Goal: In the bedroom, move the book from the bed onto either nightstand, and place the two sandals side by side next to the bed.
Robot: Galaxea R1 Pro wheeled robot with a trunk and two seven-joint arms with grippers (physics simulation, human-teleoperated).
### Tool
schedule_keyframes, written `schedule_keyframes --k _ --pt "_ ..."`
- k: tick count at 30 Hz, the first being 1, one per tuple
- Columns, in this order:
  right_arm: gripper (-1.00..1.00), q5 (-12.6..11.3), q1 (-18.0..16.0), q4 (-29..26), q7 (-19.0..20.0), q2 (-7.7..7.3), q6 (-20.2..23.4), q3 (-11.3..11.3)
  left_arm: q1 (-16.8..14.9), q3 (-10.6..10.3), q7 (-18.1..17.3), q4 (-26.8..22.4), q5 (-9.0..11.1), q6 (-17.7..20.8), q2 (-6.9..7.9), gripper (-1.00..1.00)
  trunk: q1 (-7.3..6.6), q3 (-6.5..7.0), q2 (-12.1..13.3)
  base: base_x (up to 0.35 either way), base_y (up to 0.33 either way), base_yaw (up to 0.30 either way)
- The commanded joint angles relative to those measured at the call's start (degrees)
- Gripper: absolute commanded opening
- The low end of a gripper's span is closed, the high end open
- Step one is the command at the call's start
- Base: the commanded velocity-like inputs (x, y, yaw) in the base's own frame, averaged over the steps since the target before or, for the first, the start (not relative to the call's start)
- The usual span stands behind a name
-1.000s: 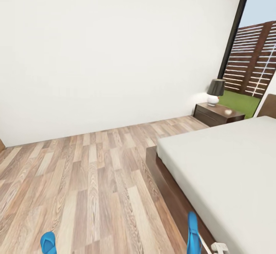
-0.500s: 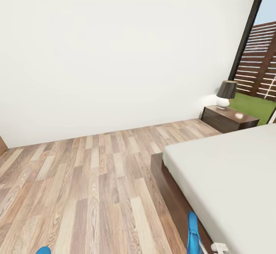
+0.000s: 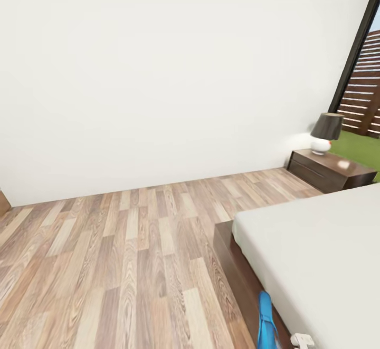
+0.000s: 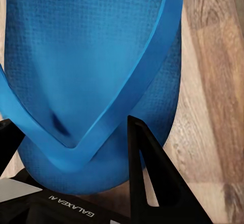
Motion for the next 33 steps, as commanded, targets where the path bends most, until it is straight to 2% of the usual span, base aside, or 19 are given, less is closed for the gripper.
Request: schedule_keyframes --k 1,9,25,33 --pt "-1.00 -0.45 -0.03 0.03 0.21 -0.02 0.23 -0.12 -0.04 -0.22 0.01 0.03 0.05 -0.19 0.06 1.00 0.03 -0.05 -0.02 0.314 0.000 0.150" --pt "-1.00 -0.45 -0.03 0.03 0.21 0.00 0.23 -0.12 -0.02 -0.22 0.01 0.03 0.05 -0.19 0.06 1.00 0.03 -0.05 -0.02 0.315 0.000 0.235" --pt "-1.00 -0.43 -0.03 0.03 0.23 0.01 0.23 -0.10 -0.02 -0.22 0.02 0.03 0.05 -0.19 0.07 1.00 0.03 -0.05 -0.02 0.315 0.000 0.017" --pt "-1.00 -0.42 -0.03 0.03 0.22 0.02 0.23 -0.10 -0.02 -0.22 0.01 0.03 0.05 -0.19 0.05 1.00 0.03 -0.05 -0.02 0.313 0.000 0.245"
